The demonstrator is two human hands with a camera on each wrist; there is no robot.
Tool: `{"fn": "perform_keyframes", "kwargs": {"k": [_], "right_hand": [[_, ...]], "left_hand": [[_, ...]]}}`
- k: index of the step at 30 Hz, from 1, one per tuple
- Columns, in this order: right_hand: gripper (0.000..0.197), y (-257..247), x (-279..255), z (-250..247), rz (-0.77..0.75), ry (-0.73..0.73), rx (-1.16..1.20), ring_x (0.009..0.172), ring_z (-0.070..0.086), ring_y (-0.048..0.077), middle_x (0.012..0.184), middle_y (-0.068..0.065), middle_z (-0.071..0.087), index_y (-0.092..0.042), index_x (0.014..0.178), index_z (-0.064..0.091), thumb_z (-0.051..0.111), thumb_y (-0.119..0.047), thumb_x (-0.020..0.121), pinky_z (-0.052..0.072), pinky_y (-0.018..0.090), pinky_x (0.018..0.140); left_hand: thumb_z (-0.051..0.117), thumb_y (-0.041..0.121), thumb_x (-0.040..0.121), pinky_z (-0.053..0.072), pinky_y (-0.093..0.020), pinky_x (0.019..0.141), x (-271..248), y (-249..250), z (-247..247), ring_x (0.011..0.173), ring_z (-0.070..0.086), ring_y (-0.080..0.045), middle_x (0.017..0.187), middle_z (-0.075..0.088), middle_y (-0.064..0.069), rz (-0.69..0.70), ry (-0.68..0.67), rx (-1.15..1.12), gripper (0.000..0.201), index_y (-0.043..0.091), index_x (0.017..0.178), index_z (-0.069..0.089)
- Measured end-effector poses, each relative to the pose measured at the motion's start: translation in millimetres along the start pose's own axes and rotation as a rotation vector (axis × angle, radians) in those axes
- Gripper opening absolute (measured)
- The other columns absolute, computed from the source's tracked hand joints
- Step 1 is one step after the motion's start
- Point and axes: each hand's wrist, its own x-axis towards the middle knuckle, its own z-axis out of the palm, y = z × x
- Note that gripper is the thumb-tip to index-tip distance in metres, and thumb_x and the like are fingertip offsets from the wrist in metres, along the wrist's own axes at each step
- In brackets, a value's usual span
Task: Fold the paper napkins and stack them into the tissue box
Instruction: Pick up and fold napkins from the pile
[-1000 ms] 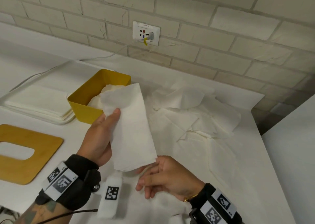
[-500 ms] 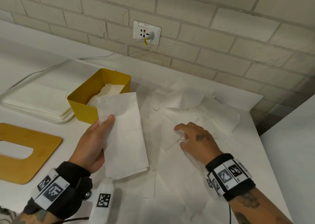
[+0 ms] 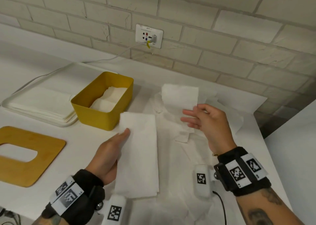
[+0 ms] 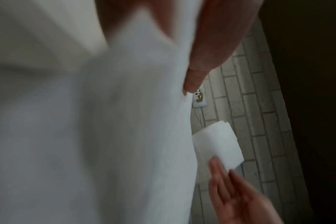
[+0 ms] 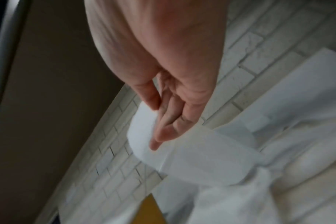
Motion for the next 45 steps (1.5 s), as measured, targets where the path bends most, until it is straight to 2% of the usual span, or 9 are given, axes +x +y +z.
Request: {"fn": "perform_keyframes", "kwargs": {"k": [5, 9, 13, 15, 21, 25, 30, 35, 45], "right_hand": [[0.042, -37, -16, 19, 0.103, -0.049, 0.438, 0.094, 0.076, 0.033, 0.103, 0.019, 0.077, -0.007, 0.097, 0.058, 0.046, -0.047, 0.104, 0.062, 0.041, 0.082], [0.043, -18, -51, 30, 0.083, -0.136, 0.361, 0.089, 0.076, 0.032, 0.103, 0.014, 0.077, -0.001, 0.104, 0.072, 0.060, -0.040, 0.091, 0.064, 0.036, 0.074], [0.063, 22, -76, 29, 0.205, -0.107, 0.092, 0.079, 0.075, 0.021, 0.083, 0.006, 0.077, -0.005, 0.070, 0.076, 0.052, -0.063, 0.082, 0.058, 0.031, 0.069], [0.071, 35, -78, 28, 0.248, -0.116, 0.004, 0.074, 0.074, 0.018, 0.076, 0.006, 0.077, -0.004, 0.067, 0.075, 0.045, -0.066, 0.084, 0.052, 0.026, 0.066], [0.048, 46, -72, 26, 0.141, -0.112, -0.147, 0.076, 0.071, 0.017, 0.071, 0.000, 0.073, -0.013, 0.067, 0.074, 0.063, -0.057, 0.082, 0.056, 0.034, 0.076], [0.021, 52, -60, 25, 0.108, -0.037, -0.148, 0.090, 0.068, 0.014, 0.085, -0.003, 0.072, -0.024, 0.085, 0.067, 0.082, -0.037, 0.081, 0.047, 0.025, 0.078], [0.030, 54, -48, 28, 0.114, -0.007, -0.034, 0.100, 0.071, 0.016, 0.104, 0.003, 0.075, -0.037, 0.107, 0.066, 0.080, -0.021, 0.086, 0.055, 0.033, 0.090], [0.030, 58, -47, 36, 0.067, -0.029, -0.019, 0.093, 0.072, 0.009, 0.102, 0.000, 0.076, -0.035, 0.108, 0.067, 0.077, -0.015, 0.088, 0.054, 0.018, 0.073], [0.032, 69, -50, 41, 0.086, -0.084, -0.129, 0.103, 0.070, 0.019, 0.109, 0.004, 0.073, -0.045, 0.105, 0.064, 0.079, -0.022, 0.087, 0.058, 0.041, 0.094]], "left_hand": [[0.054, 0.033, 0.101, 0.053, -0.047, 0.096, 4, -18, 25, 0.100, 0.074, -0.033, 0.118, 0.074, -0.020, -0.181, -0.098, 0.030, 0.041, 0.002, 0.124, 0.069], [0.047, 0.030, 0.106, 0.052, -0.045, 0.098, 13, -15, 34, 0.110, 0.072, -0.032, 0.124, 0.072, -0.019, -0.142, -0.137, -0.028, 0.039, 0.005, 0.128, 0.066], [0.043, 0.042, 0.107, 0.048, -0.050, 0.105, 23, -7, 30, 0.118, 0.067, -0.037, 0.129, 0.068, -0.021, -0.151, -0.137, -0.100, 0.049, 0.006, 0.133, 0.063], [0.043, 0.050, 0.105, 0.044, -0.053, 0.108, 24, -5, 28, 0.123, 0.063, -0.041, 0.131, 0.067, -0.023, -0.199, -0.144, -0.132, 0.057, 0.006, 0.136, 0.061], [0.043, 0.047, 0.105, 0.045, -0.051, 0.109, 23, -10, 27, 0.122, 0.065, -0.037, 0.130, 0.068, -0.020, -0.181, -0.142, -0.081, 0.055, 0.006, 0.137, 0.059], [0.045, 0.043, 0.105, 0.048, -0.049, 0.108, 20, -10, 28, 0.118, 0.068, -0.034, 0.126, 0.071, -0.017, -0.155, -0.137, -0.008, 0.049, 0.007, 0.135, 0.061], [0.046, 0.039, 0.105, 0.052, -0.046, 0.103, 16, -8, 31, 0.115, 0.070, -0.031, 0.124, 0.073, -0.015, -0.116, -0.156, 0.054, 0.045, 0.008, 0.134, 0.061], [0.046, 0.045, 0.104, 0.046, -0.049, 0.110, 13, -8, 34, 0.119, 0.068, -0.030, 0.127, 0.072, -0.013, -0.066, -0.169, 0.036, 0.047, 0.013, 0.134, 0.062], [0.053, 0.032, 0.104, 0.050, -0.049, 0.105, 20, -12, 32, 0.115, 0.070, -0.034, 0.124, 0.072, -0.016, -0.033, -0.172, 0.159, 0.041, 0.005, 0.132, 0.063]]}}
